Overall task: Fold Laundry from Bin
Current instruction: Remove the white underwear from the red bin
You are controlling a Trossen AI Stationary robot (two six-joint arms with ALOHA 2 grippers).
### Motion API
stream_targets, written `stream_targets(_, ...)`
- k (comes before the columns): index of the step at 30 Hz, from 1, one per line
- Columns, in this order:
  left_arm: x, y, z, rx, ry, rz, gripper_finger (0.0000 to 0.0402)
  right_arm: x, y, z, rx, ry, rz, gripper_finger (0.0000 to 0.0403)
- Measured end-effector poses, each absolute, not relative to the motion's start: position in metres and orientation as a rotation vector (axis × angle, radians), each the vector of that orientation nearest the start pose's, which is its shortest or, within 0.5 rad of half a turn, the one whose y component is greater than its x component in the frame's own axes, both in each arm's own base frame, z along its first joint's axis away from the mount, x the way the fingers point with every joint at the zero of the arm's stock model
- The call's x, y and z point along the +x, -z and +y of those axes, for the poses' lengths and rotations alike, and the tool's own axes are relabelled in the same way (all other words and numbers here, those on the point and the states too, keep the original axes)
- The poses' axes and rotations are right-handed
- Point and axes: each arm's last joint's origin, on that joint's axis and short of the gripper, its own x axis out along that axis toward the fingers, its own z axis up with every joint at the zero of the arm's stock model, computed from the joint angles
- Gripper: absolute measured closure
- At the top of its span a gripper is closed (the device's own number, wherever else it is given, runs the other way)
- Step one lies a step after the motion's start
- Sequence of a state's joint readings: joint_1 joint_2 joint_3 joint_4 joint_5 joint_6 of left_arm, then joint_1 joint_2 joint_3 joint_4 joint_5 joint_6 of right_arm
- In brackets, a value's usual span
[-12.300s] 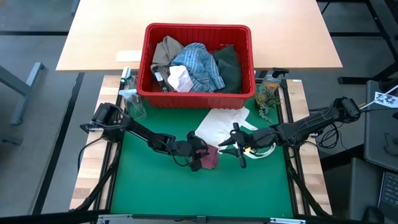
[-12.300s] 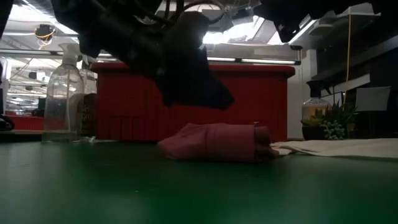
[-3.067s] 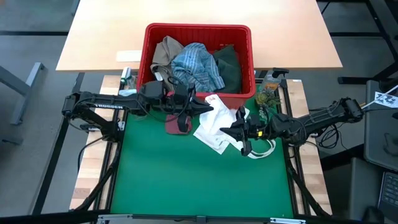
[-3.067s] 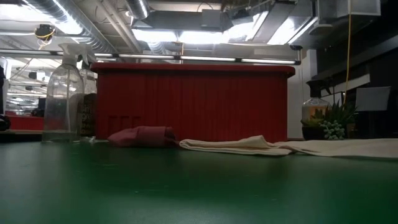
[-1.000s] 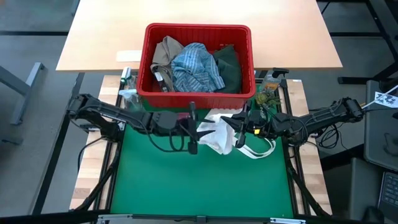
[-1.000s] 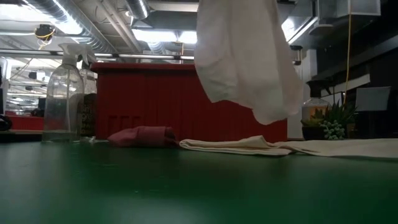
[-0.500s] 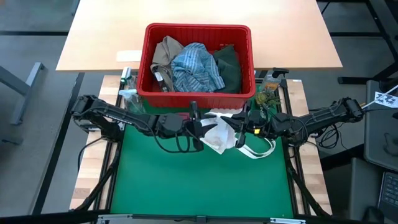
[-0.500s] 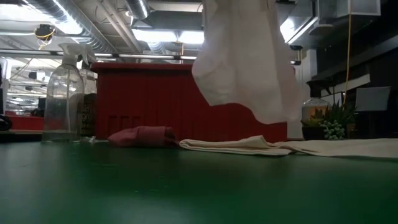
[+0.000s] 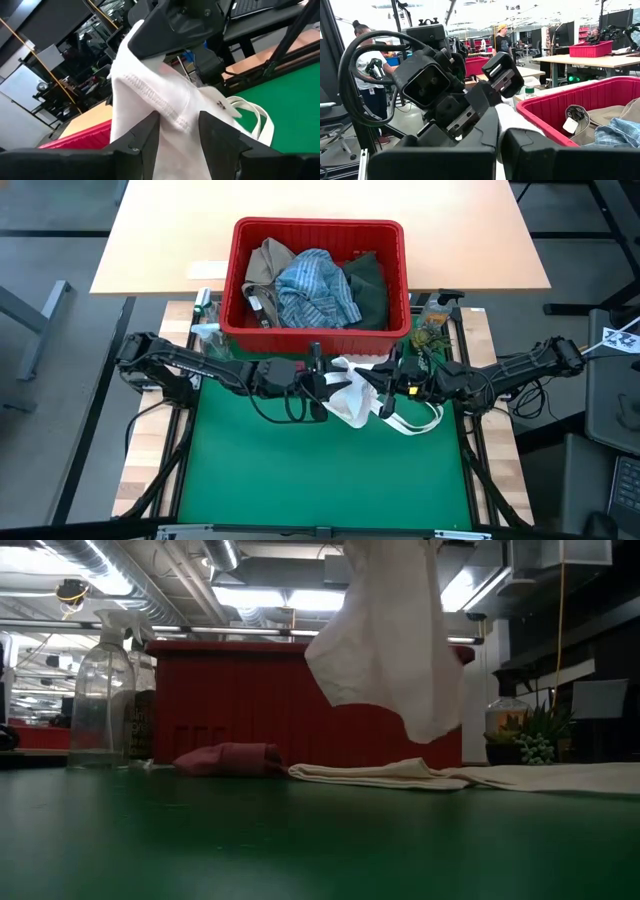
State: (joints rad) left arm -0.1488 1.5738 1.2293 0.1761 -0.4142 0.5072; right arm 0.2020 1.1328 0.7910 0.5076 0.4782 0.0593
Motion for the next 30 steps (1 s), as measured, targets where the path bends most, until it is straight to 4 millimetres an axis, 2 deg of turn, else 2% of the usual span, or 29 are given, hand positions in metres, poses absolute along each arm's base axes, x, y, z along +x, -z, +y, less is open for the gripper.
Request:
stream_targets(3, 0.362, -0.325, -0.042, 0.55, -0.229, 0.23, 0.0299, 0.249, -0.332, 0.037, 0.114, 0.271, -0.163, 0.0398)
stream_targets(10, 0.362, -0.325, -0.043, 0.538, -0.229, 0.228, 0.0393, 0.249, -0.331, 0.037, 0.11, 0.272, -0.152, 0.0398)
stream_targets(19, 0.359, -0.326, -0.057, 0.424, -0.254, 0.214, 0.0399, 0.249, -0.327, 0.037, 0.088, 0.274, -0.104, 0.0398)
stream_targets(30, 0.357, -0.327, -0.065, 0.422, -0.24, 0.205, 0.0401, 0.249, -0.326, 0.037, 0.021, 0.277, -0.093, 0.0393)
